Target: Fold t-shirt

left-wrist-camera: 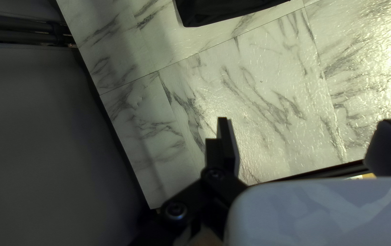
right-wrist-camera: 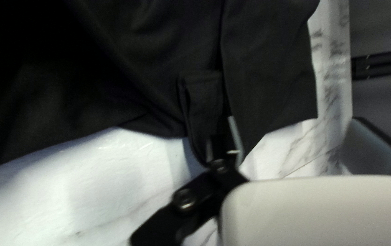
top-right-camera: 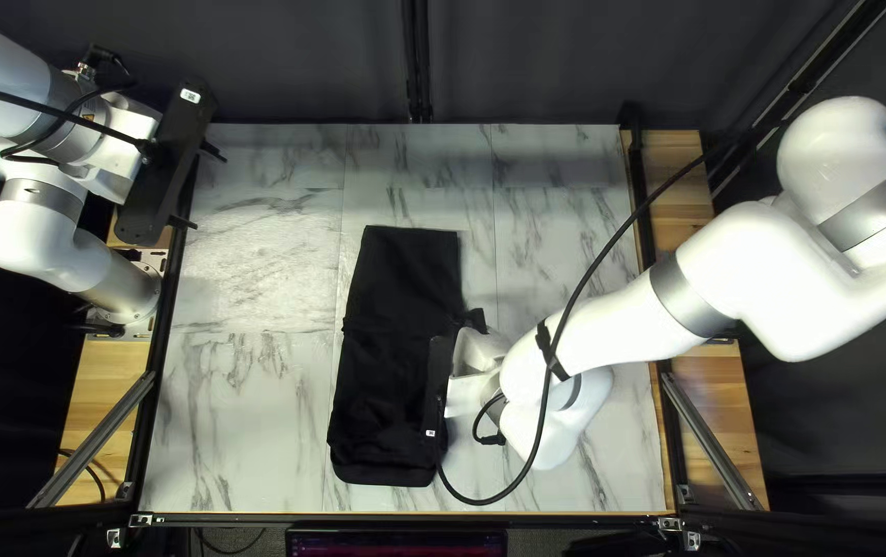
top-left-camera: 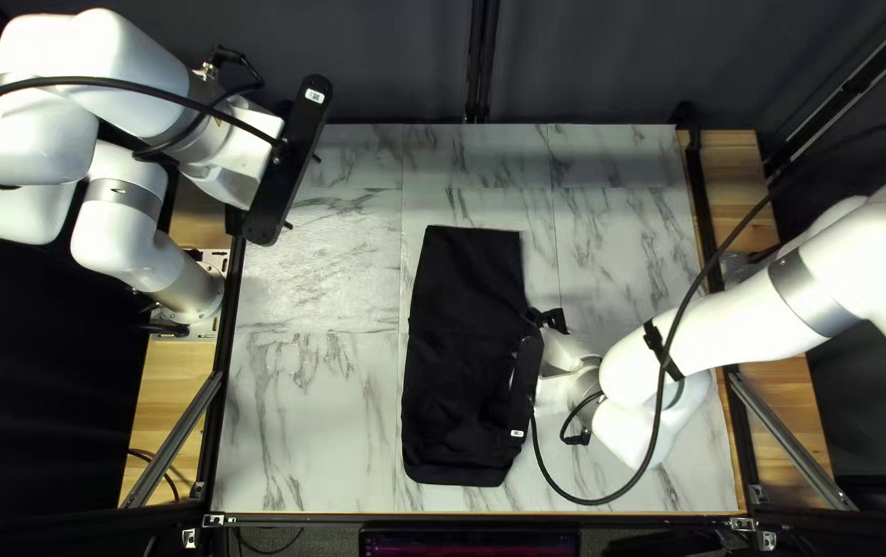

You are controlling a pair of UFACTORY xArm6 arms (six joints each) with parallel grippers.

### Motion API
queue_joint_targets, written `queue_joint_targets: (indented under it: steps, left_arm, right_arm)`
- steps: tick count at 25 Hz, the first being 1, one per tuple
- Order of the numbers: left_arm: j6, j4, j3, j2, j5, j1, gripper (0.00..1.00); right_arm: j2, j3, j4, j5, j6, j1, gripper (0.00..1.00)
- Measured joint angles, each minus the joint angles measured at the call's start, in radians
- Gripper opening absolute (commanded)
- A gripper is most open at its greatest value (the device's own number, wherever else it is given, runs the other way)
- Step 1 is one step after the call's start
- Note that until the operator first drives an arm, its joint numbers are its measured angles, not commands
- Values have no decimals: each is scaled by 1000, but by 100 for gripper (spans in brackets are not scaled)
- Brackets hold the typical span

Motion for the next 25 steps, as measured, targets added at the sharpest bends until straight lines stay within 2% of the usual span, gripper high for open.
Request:
queue_joint_targets:
  steps: [3, 6, 18, 25]
  left_arm:
    - [0, 0, 0, 0, 0, 0, 100]
    - [0, 0, 0, 0, 0, 0, 100]
    - [0, 0, 0, 0, 0, 0, 100]
    - [0, 0, 0, 0, 0, 0, 100]
  right_arm:
    - [-56, 52, -6, -31, -63, -37, 100]
    - [-76, 69, 4, -53, -125, -57, 100]
    - [32, 7, -89, -169, -132, -29, 100]
    - [63, -18, -63, -130, -184, -20, 100]
